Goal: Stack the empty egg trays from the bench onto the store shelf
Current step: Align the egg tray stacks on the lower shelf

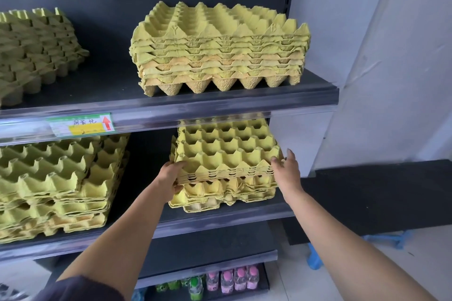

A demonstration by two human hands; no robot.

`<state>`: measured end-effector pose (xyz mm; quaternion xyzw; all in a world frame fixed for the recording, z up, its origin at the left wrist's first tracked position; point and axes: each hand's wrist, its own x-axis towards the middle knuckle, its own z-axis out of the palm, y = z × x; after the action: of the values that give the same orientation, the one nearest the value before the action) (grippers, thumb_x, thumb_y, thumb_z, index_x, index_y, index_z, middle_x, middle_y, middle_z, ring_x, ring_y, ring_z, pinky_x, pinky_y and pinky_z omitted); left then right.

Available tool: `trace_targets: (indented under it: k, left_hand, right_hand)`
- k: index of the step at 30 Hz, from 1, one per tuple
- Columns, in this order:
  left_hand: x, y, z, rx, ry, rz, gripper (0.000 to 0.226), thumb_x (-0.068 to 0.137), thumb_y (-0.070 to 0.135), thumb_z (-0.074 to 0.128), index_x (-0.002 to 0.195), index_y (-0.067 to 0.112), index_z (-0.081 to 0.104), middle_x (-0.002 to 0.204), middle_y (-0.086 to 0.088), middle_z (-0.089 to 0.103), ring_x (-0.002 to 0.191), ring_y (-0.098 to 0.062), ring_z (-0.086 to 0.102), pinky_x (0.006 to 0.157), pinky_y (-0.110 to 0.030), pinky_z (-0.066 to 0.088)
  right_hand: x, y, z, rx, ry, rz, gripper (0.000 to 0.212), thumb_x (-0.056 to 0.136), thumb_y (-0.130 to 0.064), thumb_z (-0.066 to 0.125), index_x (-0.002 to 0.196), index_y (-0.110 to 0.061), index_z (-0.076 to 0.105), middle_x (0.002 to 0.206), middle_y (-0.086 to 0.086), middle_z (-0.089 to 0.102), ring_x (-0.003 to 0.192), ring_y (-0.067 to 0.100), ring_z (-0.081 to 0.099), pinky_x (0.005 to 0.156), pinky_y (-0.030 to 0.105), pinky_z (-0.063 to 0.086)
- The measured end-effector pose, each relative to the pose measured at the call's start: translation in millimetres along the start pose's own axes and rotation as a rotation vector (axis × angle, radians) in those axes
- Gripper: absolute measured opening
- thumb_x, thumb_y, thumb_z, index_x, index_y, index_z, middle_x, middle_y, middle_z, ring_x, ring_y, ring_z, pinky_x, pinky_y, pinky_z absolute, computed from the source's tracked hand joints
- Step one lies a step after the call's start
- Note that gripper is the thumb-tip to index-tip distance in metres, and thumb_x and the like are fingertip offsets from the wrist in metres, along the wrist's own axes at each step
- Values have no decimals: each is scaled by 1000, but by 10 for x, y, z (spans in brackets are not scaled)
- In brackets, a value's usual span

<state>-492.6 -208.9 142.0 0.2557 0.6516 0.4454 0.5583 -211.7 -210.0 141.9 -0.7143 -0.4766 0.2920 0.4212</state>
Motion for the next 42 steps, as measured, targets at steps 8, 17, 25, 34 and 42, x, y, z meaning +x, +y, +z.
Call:
trace_targets:
  k: [8,17,25,34,42]
  left_hand:
    - [32,26,69,10,68,22,35,79,21,70,109,10,56,89,-10,59,83,-25,57,69,-36,50]
    - [-393,-12,295,23,52,56,33,78,18,67,105,9,50,84,-10,56,75,-23,57,56,-30,47]
    - [-755,-116,213,32,-62,144,74,75,58,65,133,27,30,119,-4,51,103,-26,55,79,-43,46]
    - [-790,-252,114,701,406,717,64,92,29,54,147,21,23,151,-16,19,135,-37,26,108,-49,28]
    - [-808,-310,-90,1502,517,1242,110,52,27,90,143,26,28,142,-20,42,131,-40,38,104,-60,23]
  right_hand:
    - [-811,-194,330,682,-288,543,43,89,-45,58,117,-12,50,105,13,59,91,25,62,76,37,53]
    - [-873,-846,756,1015,-86,709,46,91,-25,61,122,-11,30,127,12,46,109,34,51,87,50,50]
    - [-727,-786,545,919,-70,456,44,85,1,54,124,-13,37,106,10,54,88,27,56,84,58,51]
    - [-564,-440,58,824,-267,455,14,79,4,43,87,-4,53,85,15,54,75,32,58,72,54,55]
    - [-317,-207,-225,606,-353,393,20,79,-3,46,96,-4,56,75,14,56,64,31,61,59,41,53]
